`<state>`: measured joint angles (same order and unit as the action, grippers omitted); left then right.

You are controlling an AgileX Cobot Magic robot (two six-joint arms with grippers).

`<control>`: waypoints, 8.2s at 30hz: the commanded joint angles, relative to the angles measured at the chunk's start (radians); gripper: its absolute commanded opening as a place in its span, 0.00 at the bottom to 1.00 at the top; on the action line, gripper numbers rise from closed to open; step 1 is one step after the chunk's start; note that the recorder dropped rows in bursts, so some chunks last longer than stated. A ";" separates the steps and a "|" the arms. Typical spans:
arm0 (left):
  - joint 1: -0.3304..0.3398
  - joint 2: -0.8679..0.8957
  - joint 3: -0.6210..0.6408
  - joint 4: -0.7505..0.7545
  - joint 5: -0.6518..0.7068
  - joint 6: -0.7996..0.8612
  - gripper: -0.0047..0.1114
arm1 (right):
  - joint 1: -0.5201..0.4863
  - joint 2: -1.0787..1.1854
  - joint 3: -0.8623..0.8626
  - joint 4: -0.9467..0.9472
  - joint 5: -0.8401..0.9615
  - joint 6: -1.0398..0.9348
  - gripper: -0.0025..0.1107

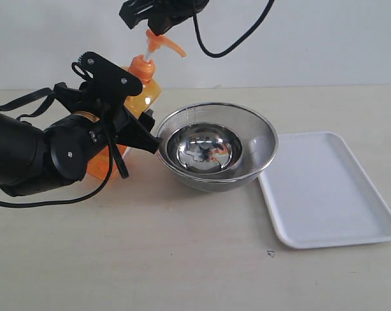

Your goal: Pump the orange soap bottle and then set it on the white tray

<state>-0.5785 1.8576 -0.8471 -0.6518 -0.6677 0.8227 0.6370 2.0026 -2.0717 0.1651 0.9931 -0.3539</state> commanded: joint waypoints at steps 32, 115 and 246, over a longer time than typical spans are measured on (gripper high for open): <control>-0.004 0.003 0.009 -0.009 0.068 -0.031 0.08 | 0.001 -0.061 0.026 -0.100 -0.052 0.013 0.02; -0.004 0.003 0.009 -0.010 0.068 -0.031 0.08 | 0.003 -0.013 0.026 -0.016 0.047 0.031 0.02; 0.000 -0.002 0.009 -0.175 -0.016 -0.143 0.08 | 0.001 -0.257 0.026 -0.316 -0.028 0.063 0.02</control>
<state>-0.5767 1.8576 -0.8471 -0.7267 -0.7003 0.6987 0.6389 1.7571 -2.0420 -0.1375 0.9565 -0.3015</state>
